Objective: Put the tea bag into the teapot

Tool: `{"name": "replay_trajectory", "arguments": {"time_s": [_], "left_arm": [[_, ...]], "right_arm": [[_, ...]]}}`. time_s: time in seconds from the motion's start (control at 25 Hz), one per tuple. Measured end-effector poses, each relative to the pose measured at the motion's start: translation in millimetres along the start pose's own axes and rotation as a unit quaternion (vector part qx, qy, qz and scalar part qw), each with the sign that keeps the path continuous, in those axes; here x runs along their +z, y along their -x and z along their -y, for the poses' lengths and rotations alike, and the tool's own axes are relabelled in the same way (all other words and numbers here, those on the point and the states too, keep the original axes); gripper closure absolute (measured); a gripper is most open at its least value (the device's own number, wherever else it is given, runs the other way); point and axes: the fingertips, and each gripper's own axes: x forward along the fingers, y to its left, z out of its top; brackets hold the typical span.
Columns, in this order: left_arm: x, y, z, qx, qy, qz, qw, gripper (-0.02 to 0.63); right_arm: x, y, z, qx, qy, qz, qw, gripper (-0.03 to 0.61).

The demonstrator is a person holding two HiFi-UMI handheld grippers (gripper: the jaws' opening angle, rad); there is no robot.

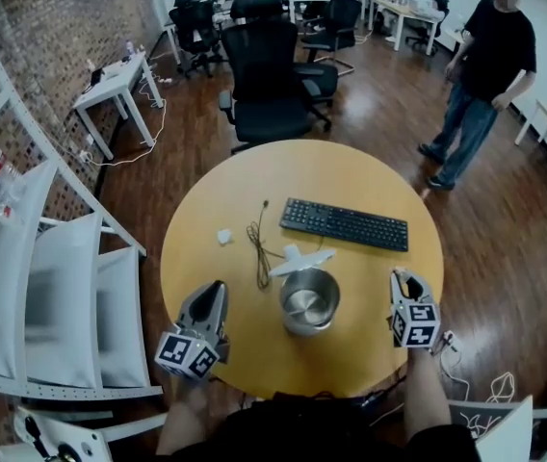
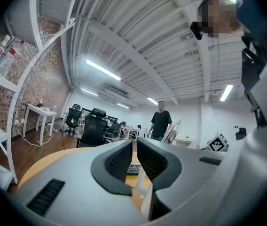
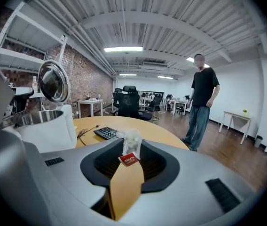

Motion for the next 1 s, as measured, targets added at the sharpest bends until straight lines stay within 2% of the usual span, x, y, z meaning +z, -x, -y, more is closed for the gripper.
{"name": "replay_trajectory", "arguments": {"time_s": [0.48, 0.68, 1.0], "left_arm": [[20.9, 20.8, 7.0, -0.022, -0.019, 0.021, 0.9993, 0.588], [22.9, 29.7, 4.5, -0.022, -0.021, 0.025, 0.9992, 0.588], [28.0, 42.4, 3.2, -0.020, -0.027, 0.030, 0.9990, 0.588]], "right_arm": [[42.0, 58.0, -8.4, -0.017, -0.003, 0.073, 0.997, 0.480], [48.6, 58.7, -35.1, 0.006, -0.002, 0.088, 0.996, 0.479], [70.0, 51.5, -98.4, 0.071, 0.033, 0.099, 0.992, 0.479]]}}
